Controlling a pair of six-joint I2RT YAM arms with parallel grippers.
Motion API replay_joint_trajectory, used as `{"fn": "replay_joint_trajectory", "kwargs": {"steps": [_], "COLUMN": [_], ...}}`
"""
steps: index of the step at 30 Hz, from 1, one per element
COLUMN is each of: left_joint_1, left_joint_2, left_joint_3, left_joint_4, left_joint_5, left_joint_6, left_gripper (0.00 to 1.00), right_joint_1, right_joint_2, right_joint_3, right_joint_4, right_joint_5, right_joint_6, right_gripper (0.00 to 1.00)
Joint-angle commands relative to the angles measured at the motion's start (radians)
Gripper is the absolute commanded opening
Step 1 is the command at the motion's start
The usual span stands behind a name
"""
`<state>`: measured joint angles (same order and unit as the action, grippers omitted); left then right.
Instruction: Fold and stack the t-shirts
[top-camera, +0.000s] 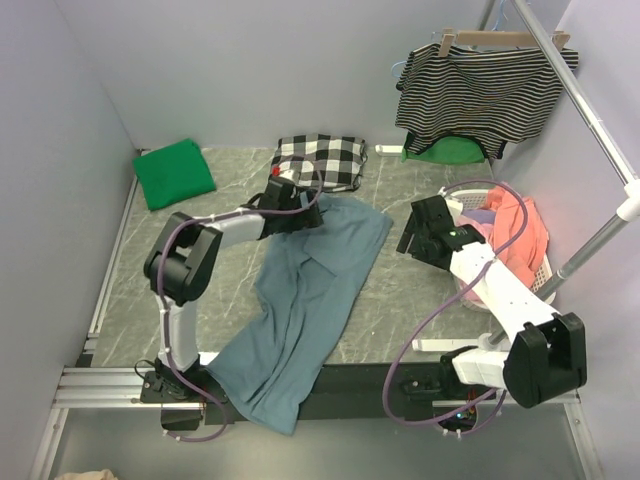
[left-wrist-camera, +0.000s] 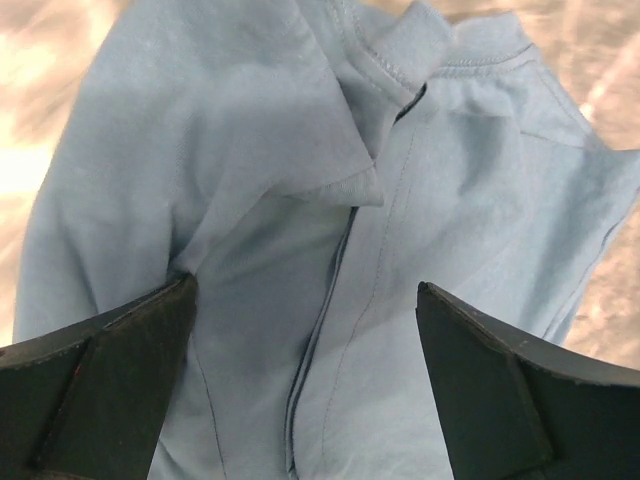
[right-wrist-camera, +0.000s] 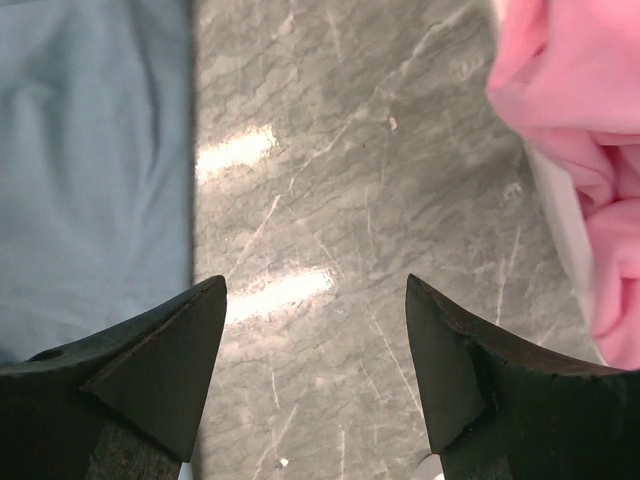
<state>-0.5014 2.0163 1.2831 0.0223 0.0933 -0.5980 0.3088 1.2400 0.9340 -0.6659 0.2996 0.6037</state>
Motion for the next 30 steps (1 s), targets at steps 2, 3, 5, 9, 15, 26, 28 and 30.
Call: {"fn": "replay_joint_trajectory", "kwargs": {"steps": [2, 3, 5, 9, 15, 26, 28, 30], "left_joint_1": [-0.008, -0.002, 0.015, 0.113, 0.173, 0.173, 0.173, 0.173], "left_joint_2": [-0.111, -0.132, -0.201, -0.307, -0.315, -0.211, -0.191, -0.183], "left_joint_3": [-0.211, -0.238, -0.309, -0.372, -0.262, -0.012, -0.017, -0.039], "left_joint_4": [-0.192, -0.197, -0.203, -0.202, -0.208, -0.225, -0.225, -0.219], "left_joint_5": [-0.185, -0.228, -0.262, -0.279, -0.264, -0.034, -0.024, -0.027], "left_joint_6": [-0.114, -0.138, -0.161, -0.178, -0.086, 0.02, 0.017, 0.014], "left_gripper": [0.99, 0.99, 0.99, 1.0, 0.99, 0.99, 0.99, 0.99], "right_joint_1": [0.004, 0.006, 0.016, 0.032, 0.042, 0.062, 0.064, 0.064], "right_joint_2": [0.058, 0.067, 0.094, 0.148, 0.248, 0.329, 0.334, 0.338], "right_joint_3": [0.028, 0.031, 0.035, 0.06, 0.144, 0.213, 0.204, 0.201], "right_joint_4": [0.045, 0.051, 0.064, 0.115, 0.183, 0.18, 0.186, 0.187], "right_joint_5": [-0.042, -0.063, -0.077, -0.146, -0.247, -0.264, -0.263, -0.263], "right_joint_6": [-0.027, -0.031, -0.039, -0.051, -0.07, -0.084, -0.085, -0.087], "right_gripper": [0.78, 0.78, 0.77, 0.77, 0.77, 0.77, 0.77, 0.77]}}
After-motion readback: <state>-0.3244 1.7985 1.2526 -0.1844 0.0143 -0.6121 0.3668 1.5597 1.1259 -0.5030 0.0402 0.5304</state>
